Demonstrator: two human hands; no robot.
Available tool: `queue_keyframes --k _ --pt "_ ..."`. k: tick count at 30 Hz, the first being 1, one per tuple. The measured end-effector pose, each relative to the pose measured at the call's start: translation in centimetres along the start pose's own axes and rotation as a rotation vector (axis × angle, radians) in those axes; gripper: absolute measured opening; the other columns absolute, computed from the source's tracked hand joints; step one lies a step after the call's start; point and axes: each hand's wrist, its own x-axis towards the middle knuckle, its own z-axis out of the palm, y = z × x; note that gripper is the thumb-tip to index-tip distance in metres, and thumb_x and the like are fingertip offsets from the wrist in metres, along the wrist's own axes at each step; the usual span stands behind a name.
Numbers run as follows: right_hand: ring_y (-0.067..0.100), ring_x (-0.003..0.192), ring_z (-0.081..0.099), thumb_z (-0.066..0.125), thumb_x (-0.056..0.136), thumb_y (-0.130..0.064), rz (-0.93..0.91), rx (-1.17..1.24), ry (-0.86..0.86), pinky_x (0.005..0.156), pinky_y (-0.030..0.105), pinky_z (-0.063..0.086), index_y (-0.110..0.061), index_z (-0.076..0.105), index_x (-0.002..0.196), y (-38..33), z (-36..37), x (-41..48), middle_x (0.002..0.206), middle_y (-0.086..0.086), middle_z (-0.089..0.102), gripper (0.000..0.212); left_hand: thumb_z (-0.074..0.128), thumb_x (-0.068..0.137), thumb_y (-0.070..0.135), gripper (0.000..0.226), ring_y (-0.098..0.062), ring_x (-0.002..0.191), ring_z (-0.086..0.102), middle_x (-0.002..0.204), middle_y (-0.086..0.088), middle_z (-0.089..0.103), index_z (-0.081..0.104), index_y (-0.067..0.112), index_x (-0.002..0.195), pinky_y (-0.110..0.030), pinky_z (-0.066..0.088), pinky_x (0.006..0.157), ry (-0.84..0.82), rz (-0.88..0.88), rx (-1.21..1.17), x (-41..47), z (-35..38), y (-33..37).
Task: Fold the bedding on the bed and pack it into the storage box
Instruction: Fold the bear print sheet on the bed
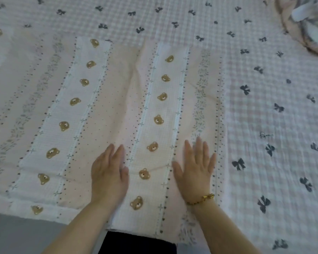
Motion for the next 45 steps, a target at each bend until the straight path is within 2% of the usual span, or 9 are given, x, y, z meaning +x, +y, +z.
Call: queue_keyframes --k 3,9,14,19,24,30,38,41,45 --pt "0.022 0.143 -0.013 0.035 0.095 -0.040 0.337 0.197 0.038 0.112 0.030 -0.015 -0.017 -0.001 0.148 4.2 -1.2 -0.5 0.155 0.010 -0.011 0.068 0.037 0.098 0.023 0.050 -0.014 0.142 0.012 0.156 0.006 0.009 0.022 0.023 0.146 -0.029 0.012 0.114 -0.121 0.189 -0.116 1.9 1.2 5.2" --pt "0.018 0.136 -0.031 0.009 0.090 -0.054 0.332 0.151 -0.131 0.108 0.033 -0.025 -0.026 -0.018 0.144 6.6 -0.9 -3.1 0.153 0.004 -0.021 0.067 0.035 0.090 0.060 0.072 -0.029 0.143 -0.001 0.156 0.001 -0.014 -0.005 0.039 0.146 -0.056 0.012 0.112 -0.384 0.343 0.157 6.2 6.5 19.1" --pt "0.022 0.118 0.041 0.035 0.075 -0.037 0.274 0.116 0.106 0.104 0.038 0.026 -0.022 0.039 0.130 6.8 1.2 -4.5 0.120 0.007 0.063 0.057 0.040 0.085 0.066 0.084 -0.044 0.137 -0.018 0.150 -0.010 -0.030 -0.015 0.040 0.143 -0.070 0.005 0.103 -0.442 0.222 0.411 8.2 11.2 25.0" --pt "0.014 0.071 0.066 0.051 0.067 -0.020 0.276 0.321 0.232 0.059 0.027 0.057 -0.028 0.050 0.111 7.4 0.6 -3.8 0.092 -0.002 0.068 0.045 0.047 0.092 0.005 0.079 -0.041 0.140 -0.009 0.152 -0.009 -0.025 0.001 0.037 0.147 -0.061 0.016 0.109 -0.401 0.222 0.462 9.5 11.9 27.8" --pt "0.012 0.069 0.066 0.067 0.048 0.002 0.199 0.434 0.239 0.050 0.012 0.051 -0.024 0.066 0.099 6.2 -0.3 -5.2 0.096 0.000 0.067 0.057 0.039 0.095 0.005 0.046 -0.030 0.129 0.035 0.149 -0.015 0.022 0.034 0.011 0.141 -0.031 0.034 0.102 -0.364 0.342 0.277 9.3 8.3 26.0" --pt "0.014 0.135 0.025 0.030 0.091 0.004 -0.126 0.534 -0.204 0.096 0.026 0.040 -0.033 0.021 0.144 -0.2 -6.6 -6.1 0.154 -0.016 0.007 0.066 0.040 0.092 -0.008 0.063 -0.022 0.142 0.015 0.155 -0.001 0.010 0.026 0.022 0.145 -0.026 0.026 0.106 -0.267 0.366 -0.064 9.5 -1.2 21.1" --pt "0.018 0.140 0.020 0.034 0.091 0.001 -0.367 0.529 -0.338 0.108 0.032 0.031 -0.027 0.016 0.147 -15.8 -6.2 -4.1 0.155 -0.015 0.004 0.066 0.040 0.094 -0.002 0.066 -0.015 0.144 0.002 0.157 0.004 0.001 0.017 0.029 0.147 -0.026 0.010 0.112 -0.129 0.273 -0.195 13.1 -13.9 7.8" --pt "0.010 0.128 0.041 0.032 0.082 0.001 -0.315 0.439 -0.099 0.096 0.022 0.042 -0.026 0.035 0.141 -22.5 -3.5 -2.9 0.151 -0.019 0.022 0.065 0.032 0.094 -0.006 0.066 -0.015 0.144 0.001 0.157 0.002 0.002 0.014 0.028 0.147 -0.027 0.006 0.113 -0.124 0.286 -0.179 15.9 -16.5 1.9" --pt "0.016 0.135 0.020 0.036 0.090 0.001 -0.290 0.527 -0.545 0.106 0.036 0.030 -0.025 0.014 0.147 -31.1 -0.5 -1.0 0.154 -0.019 -0.002 0.067 0.032 0.093 -0.007 0.068 -0.016 0.144 0.000 0.157 0.000 0.001 0.015 0.030 0.147 -0.026 0.004 0.113 -0.159 0.239 -0.161 20.7 -19.1 -6.1"
